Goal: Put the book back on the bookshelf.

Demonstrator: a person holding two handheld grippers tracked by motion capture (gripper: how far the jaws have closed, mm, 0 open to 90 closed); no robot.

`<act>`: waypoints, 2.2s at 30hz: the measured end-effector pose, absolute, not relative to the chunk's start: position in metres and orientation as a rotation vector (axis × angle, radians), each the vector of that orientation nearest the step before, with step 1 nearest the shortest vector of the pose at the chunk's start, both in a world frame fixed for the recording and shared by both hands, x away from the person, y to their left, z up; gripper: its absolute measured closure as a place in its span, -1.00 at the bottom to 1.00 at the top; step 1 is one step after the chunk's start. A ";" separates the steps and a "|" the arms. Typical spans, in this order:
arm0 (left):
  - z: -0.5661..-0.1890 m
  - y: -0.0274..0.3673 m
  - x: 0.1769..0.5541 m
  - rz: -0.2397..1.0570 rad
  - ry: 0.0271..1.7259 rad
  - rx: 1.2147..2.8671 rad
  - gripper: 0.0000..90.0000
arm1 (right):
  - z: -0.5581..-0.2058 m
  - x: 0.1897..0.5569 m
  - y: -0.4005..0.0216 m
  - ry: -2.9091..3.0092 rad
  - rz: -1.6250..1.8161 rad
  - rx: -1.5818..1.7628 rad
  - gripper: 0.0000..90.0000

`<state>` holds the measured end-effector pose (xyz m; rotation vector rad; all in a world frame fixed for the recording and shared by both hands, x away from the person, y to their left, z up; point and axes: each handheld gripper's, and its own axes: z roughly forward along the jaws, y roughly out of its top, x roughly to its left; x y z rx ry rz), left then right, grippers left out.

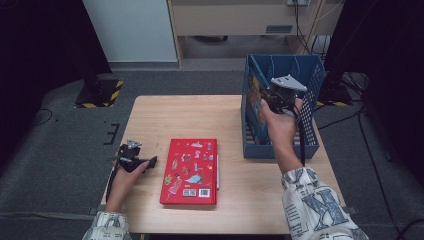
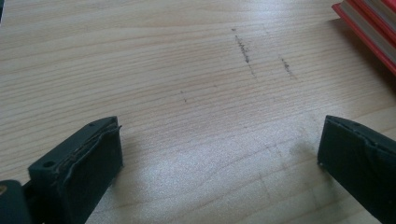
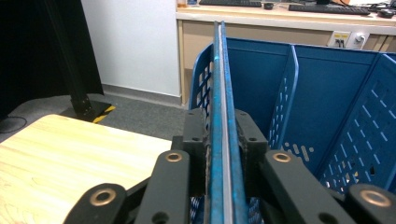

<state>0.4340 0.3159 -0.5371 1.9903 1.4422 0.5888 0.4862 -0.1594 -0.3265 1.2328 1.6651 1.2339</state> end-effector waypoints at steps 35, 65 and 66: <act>-0.537 0.315 0.435 0.586 1.435 1.994 -1.00 | -0.331 0.507 -0.141 1.512 1.181 1.202 0.83; -0.537 0.314 0.435 0.585 1.434 1.994 -1.00 | -0.343 0.478 -0.128 1.630 1.263 1.164 0.23; -0.537 0.314 0.435 0.585 1.434 1.994 -1.00 | -0.344 0.476 -0.128 1.638 1.263 1.160 0.22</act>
